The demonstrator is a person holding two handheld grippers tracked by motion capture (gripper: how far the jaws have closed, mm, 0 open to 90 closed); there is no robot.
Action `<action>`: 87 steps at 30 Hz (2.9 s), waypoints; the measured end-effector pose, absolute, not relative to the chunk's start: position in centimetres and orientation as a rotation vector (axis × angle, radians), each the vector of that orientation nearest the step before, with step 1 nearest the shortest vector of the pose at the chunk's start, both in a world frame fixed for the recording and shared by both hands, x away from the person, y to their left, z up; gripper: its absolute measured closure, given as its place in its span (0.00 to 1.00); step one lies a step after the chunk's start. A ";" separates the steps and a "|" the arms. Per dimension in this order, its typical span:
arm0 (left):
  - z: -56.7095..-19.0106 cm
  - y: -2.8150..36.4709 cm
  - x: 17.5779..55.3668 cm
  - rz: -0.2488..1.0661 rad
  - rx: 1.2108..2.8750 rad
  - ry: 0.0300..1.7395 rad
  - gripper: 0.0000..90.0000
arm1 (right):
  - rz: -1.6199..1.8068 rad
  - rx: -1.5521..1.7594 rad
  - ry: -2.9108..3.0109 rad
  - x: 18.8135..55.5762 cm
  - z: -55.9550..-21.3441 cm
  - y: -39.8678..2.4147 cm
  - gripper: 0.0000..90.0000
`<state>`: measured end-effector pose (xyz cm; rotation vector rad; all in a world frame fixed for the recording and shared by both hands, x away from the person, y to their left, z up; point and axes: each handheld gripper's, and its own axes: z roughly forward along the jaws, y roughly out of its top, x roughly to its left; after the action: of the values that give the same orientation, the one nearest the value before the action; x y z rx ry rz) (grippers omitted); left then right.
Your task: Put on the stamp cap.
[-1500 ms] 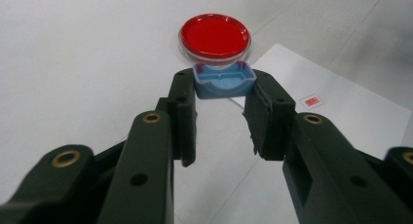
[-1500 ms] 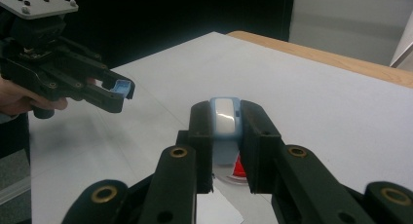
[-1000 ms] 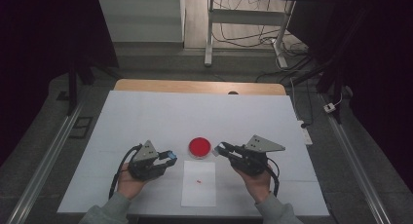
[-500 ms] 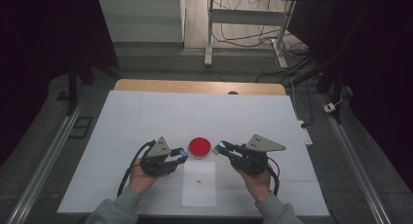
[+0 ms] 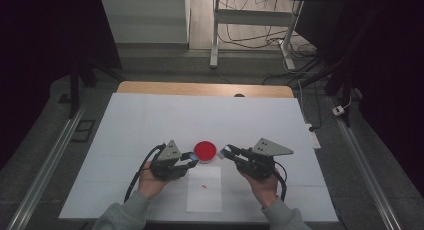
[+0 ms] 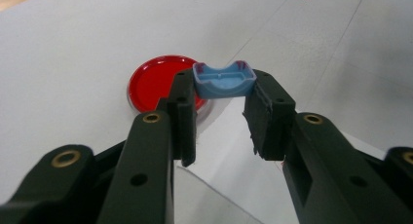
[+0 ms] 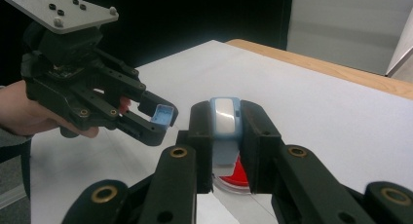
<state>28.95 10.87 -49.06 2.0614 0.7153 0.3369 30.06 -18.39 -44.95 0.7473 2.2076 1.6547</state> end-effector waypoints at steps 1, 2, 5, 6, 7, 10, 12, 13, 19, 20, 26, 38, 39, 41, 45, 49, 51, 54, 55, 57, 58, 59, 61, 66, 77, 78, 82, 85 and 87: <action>-49.1 10.8 29.0 0.334 2.063 0.714 0.73 | 1.656 0.747 2.207 30.1 -45.0 -18.4 0.84; -49.1 10.6 29.0 0.333 2.065 0.712 0.73 | 1.657 0.747 2.206 30.1 -45.0 -18.4 0.84; -49.2 10.3 29.2 0.328 2.069 0.710 0.73 | 1.658 0.747 2.204 30.0 -44.9 -18.4 0.84; -49.3 10.2 29.2 0.326 2.070 0.710 0.73 | 1.658 0.747 2.204 30.0 -44.9 -18.3 0.84; -49.3 10.0 29.2 0.324 2.072 0.709 0.73 | 1.659 0.747 2.204 30.0 -44.9 -18.3 0.84; -49.4 9.7 29.4 0.321 2.075 0.705 0.73 | 1.658 0.745 2.205 30.0 -45.0 -18.3 0.84; -49.4 9.4 29.4 0.322 2.076 0.702 0.73 | 1.659 0.742 2.205 30.0 -44.9 -18.2 0.84; -49.4 9.3 29.4 0.322 2.079 0.700 0.73 | 1.659 0.740 2.205 30.0 -44.9 -18.2 0.84; -49.5 8.7 29.6 0.325 2.091 0.691 0.73 | 1.665 0.739 2.200 29.9 -44.8 -18.1 0.84; -49.6 8.5 29.6 0.328 2.091 0.691 0.73 | 1.665 0.738 2.200 29.9 -44.8 -18.1 0.84; -49.6 7.9 29.8 0.327 2.099 0.678 0.73 | 1.667 0.739 2.199 29.9 -44.8 -18.0 0.84; -49.5 6.7 30.1 0.324 2.099 0.664 0.73 | 1.673 0.740 2.197 29.9 -44.8 -17.9 0.84; -49.5 6.6 30.1 0.322 2.099 0.663 0.73 | 1.673 0.740 2.197 29.9 -44.8 -17.9 0.84; -49.6 6.4 30.2 0.321 2.097 0.662 0.73 | 1.673 0.739 2.195 29.9 -44.7 -17.9 0.84; -49.5 6.2 30.2 0.321 2.097 0.658 0.73 | 1.675 0.739 2.195 29.9 -44.7 -17.8 0.84; -49.6 5.9 30.3 0.317 2.096 0.656 0.72 | 1.677 0.739 2.200 29.8 -44.8 -17.6 0.84; -49.6 5.8 30.3 0.318 2.100 0.653 0.73 | 1.675 0.738 2.201 29.8 -44.8 -17.4 0.84; -49.7 5.6 30.3 0.318 2.102 0.649 0.73 | 1.673 0.737 2.205 29.9 -44.9 -17.3 0.84; -49.7 5.5 30.3 0.321 2.102 0.647 0.73 | 1.670 0.738 2.206 29.9 -44.9 -17.2 0.84; -49.7 5.4 30.3 0.325 2.104 0.643 0.73 | 1.669 0.739 2.211 29.9 -45.0 -17.2 0.84; -49.7 5.3 30.2 0.327 2.104 0.641 0.73 | 1.666 0.741 2.211 29.9 -45.0 -17.1 0.84; -49.7 5.3 30.2 0.327 2.104 0.641 0.73 | 1.664 0.743 2.212 29.8 -45.1 -17.1 0.84; -49.7 5.3 30.2 0.330 2.106 0.639 0.72 | 1.659 0.746 2.213 29.8 -45.1 -17.0 0.84; -49.7 5.2 30.2 0.333 2.106 0.640 0.72 | 1.646 0.757 2.213 29.8 -45.3 -16.9 0.84; -49.8 5.1 30.0 0.354 2.099 0.638 0.72 | 1.623 0.810 2.206 29.8 -45.6 -16.6 0.84; -49.8 5.1 30.0 0.359 2.100 0.636 0.72 | 1.616 0.820 2.203 29.8 -45.6 -16.6 0.84; -49.8 5.0 29.9 0.375 2.097 0.636 0.73 | 1.616 0.853 2.201 29.8 -45.8 -16.5 0.84; -49.8 4.9 29.8 0.379 2.099 0.635 0.72 | 1.616 0.865 2.198 29.8 -45.8 -16.4 0.84; -49.8 4.9 29.8 0.384 2.101 0.632 0.72 | 1.613 0.869 2.197 29.8 -45.8 -16.4 0.84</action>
<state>29.81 4.91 -49.81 2.1012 0.6318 0.3844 29.80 -16.39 -45.79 0.8693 2.1973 1.6127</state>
